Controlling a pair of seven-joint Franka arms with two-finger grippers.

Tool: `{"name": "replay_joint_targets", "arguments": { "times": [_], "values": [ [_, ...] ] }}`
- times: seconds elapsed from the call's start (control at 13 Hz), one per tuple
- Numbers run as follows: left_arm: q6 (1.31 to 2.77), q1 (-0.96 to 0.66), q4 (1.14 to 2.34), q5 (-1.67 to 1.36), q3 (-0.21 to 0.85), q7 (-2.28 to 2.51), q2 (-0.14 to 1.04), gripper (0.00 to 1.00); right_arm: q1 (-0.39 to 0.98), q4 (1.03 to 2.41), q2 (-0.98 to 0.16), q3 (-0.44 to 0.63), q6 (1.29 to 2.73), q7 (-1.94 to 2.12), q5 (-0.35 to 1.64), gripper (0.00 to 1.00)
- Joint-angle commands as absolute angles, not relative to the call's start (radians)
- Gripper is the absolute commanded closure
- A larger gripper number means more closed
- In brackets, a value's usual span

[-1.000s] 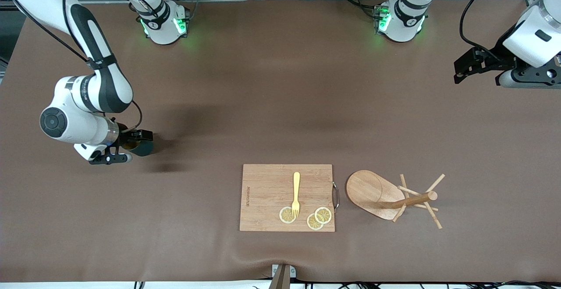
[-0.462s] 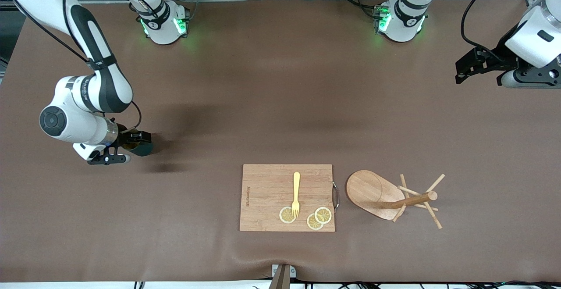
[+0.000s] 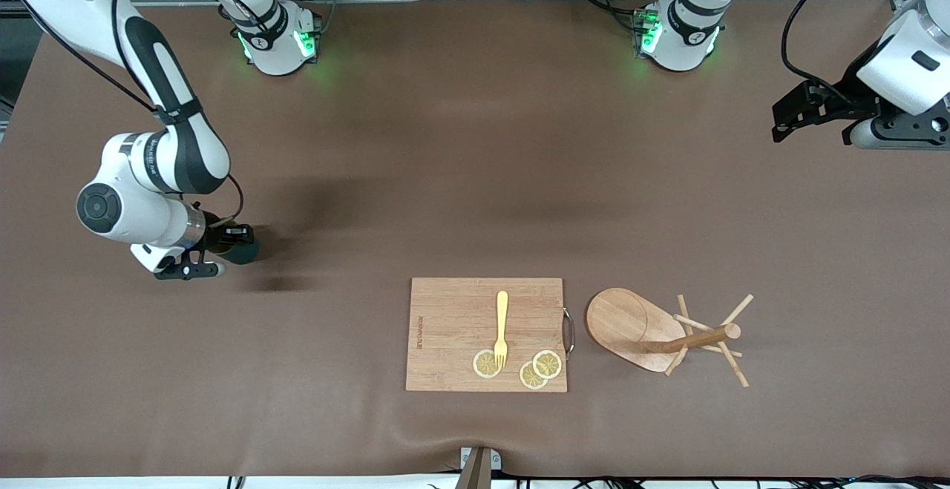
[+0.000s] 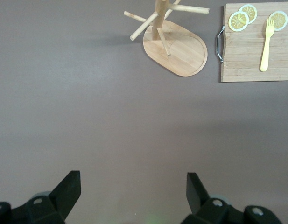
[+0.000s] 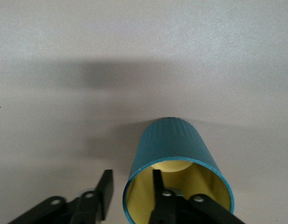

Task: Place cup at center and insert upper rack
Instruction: 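Lift the teal mug with the right gripper toward the table center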

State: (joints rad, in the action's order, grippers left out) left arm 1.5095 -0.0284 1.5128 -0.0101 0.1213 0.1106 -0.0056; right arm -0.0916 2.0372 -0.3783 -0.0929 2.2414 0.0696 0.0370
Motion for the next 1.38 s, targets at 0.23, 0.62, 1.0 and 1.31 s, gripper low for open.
{"name": "replay_joint_targets", "arguments": {
  "times": [0.23,0.62,1.0,1.31],
  "values": [
    [1.503,-0.021,1.502,-0.014,0.124,0.098,-0.014,0.0,-0.104,2.036,-0.365,-0.097,2.244,0.06,0.049,1.0],
    [1.502,-0.023,1.502,-0.017,0.124,0.101,-0.015,0.0,-0.083,1.968,-0.295,-0.1,2.065,0.002,0.049,1.0],
    [1.496,-0.023,1.5,-0.018,0.124,0.101,-0.02,0.0,0.0,1.947,-0.218,-0.171,1.962,-0.223,0.048,1.0],
    [1.496,-0.021,1.502,-0.018,0.124,0.095,-0.02,0.0,0.0,1.87,-0.189,-0.348,1.878,-0.435,0.049,1.0]
  ]
}}
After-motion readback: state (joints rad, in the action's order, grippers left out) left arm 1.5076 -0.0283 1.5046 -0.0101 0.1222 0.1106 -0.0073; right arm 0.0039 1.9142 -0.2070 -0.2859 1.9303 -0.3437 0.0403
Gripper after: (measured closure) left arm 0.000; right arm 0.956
